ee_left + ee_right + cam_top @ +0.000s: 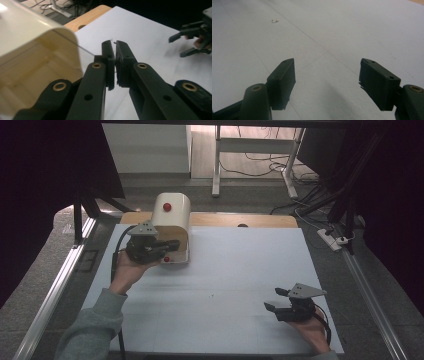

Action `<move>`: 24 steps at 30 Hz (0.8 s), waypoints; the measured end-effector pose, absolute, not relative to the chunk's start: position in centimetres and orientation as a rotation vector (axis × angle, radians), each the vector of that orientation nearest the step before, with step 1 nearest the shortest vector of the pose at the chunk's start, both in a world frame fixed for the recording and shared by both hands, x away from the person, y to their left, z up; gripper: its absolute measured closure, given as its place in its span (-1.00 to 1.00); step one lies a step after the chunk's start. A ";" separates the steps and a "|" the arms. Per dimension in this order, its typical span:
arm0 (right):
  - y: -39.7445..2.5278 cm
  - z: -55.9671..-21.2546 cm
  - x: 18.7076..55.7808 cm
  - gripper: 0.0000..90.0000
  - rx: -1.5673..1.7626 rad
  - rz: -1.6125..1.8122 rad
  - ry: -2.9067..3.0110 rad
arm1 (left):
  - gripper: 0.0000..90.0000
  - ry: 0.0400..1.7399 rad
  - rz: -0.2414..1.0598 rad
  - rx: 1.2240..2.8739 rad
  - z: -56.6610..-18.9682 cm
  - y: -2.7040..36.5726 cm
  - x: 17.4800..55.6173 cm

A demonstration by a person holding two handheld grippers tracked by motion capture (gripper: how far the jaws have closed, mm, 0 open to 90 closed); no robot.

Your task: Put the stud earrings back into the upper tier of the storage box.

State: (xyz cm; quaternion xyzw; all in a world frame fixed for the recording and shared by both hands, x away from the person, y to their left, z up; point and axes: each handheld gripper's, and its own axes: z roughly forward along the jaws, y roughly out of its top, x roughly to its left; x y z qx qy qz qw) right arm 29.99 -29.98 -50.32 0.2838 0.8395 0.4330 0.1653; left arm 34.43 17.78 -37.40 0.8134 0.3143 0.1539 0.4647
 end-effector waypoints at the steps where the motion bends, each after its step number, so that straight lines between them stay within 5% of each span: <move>1: -30.0 -50.3 30.0 -0.37 0.808 1.232 2.393 | 0.90 0.779 0.387 2.001 -37.4 17.9 34.5; 18: -30.0 -50.4 30.0 -0.37 0.809 1.228 2.395 | 0.84 0.907 0.420 2.025 -39.0 19.5 36.6; 24: -30.0 -50.4 30.0 -0.37 0.809 1.222 2.397 | 0.42 0.885 0.436 1.997 -38.8 19.6 35.9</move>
